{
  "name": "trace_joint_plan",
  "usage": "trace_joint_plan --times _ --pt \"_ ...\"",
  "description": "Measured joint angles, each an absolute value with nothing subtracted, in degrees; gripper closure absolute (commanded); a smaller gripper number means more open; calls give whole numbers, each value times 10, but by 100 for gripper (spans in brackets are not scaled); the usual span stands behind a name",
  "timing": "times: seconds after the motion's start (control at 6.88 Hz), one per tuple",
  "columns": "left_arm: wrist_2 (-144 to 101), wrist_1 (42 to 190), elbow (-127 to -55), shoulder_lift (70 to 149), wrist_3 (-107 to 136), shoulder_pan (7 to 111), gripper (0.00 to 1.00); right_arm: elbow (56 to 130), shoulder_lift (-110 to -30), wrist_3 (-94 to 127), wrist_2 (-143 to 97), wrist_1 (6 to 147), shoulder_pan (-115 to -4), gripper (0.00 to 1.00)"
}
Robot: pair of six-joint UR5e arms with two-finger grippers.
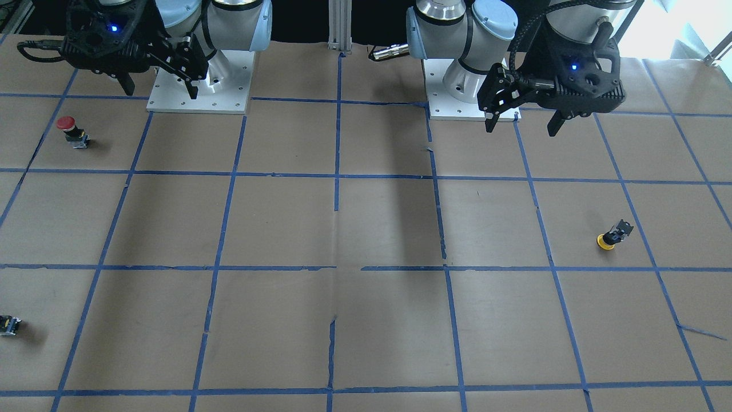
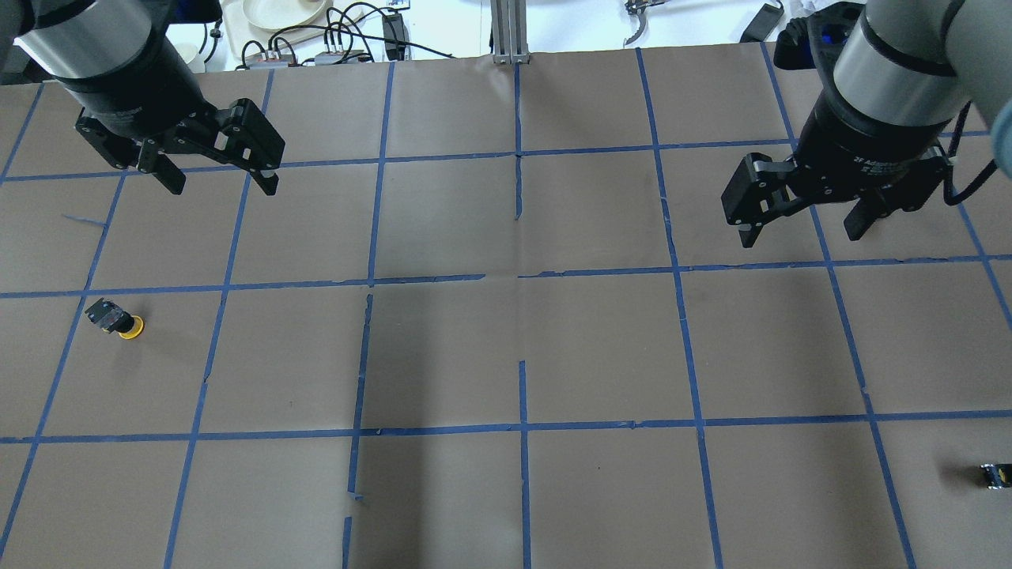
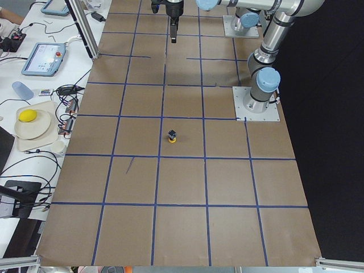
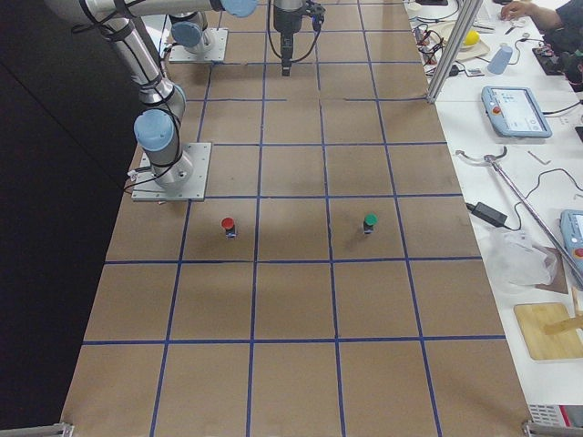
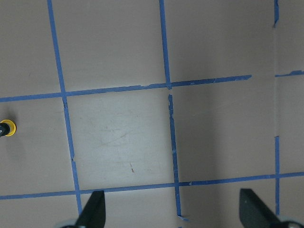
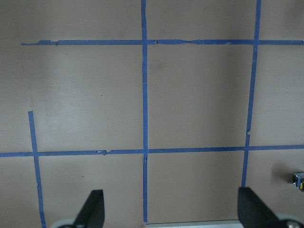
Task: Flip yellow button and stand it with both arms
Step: 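Move the left gripper down toward the yellow button lying on its side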
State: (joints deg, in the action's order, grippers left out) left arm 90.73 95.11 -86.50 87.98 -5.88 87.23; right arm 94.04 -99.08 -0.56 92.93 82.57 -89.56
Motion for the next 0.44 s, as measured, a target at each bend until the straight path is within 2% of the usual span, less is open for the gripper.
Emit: trace_joint_plan --times 0.44 --pt "912 955 -874 884 -95 846 0 940 -991 -5 929 826 -896 0"
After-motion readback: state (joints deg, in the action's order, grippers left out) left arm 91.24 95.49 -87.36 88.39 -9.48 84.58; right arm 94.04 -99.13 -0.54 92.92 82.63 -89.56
